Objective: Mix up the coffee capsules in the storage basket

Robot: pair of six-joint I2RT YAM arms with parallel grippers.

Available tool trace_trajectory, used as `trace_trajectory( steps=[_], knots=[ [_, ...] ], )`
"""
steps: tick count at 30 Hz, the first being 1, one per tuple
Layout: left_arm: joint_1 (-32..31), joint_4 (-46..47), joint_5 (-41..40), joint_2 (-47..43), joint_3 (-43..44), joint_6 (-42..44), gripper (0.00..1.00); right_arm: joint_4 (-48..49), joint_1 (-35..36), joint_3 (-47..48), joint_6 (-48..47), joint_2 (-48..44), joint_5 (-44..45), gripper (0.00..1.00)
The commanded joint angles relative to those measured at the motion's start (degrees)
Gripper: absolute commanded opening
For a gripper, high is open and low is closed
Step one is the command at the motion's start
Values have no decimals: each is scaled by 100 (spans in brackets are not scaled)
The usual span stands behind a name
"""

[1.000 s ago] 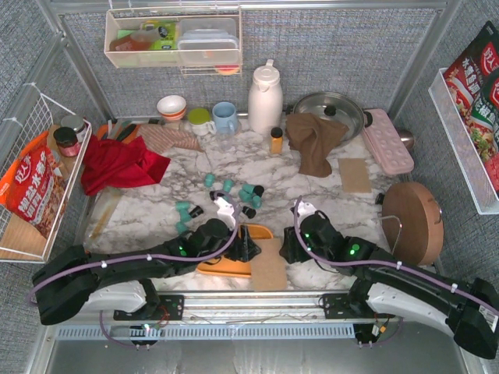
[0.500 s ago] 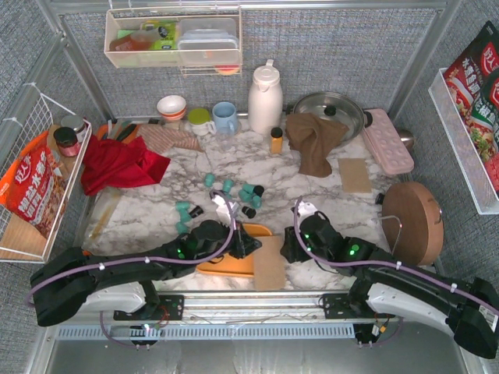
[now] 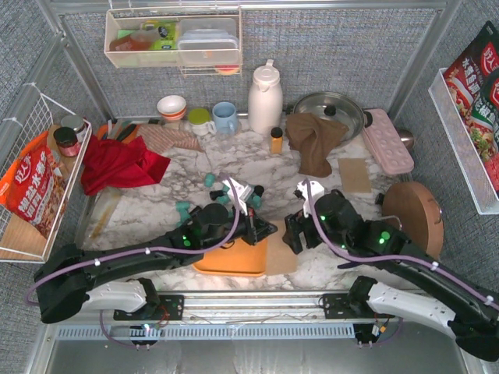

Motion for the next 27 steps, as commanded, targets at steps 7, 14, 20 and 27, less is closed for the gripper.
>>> trace_trajectory(
  steps=[7,14,20,27],
  knots=[
    [-7,-963,490,-111,839,1710,0,-1610,1,1356,-2483,69,-478,82],
    [-5,-979,1302,-587,782,2987,0,-1290,1,1382,-3429,272,-1330,80],
    [-7,-1004,2090,-977,605,3566,0,-1207,1,1528,-3798,424,-1985,75],
    [-4,-984,1943,-1114,586,3909,0,-850,1,1411,-3923,571,-2721,49]
  ],
)
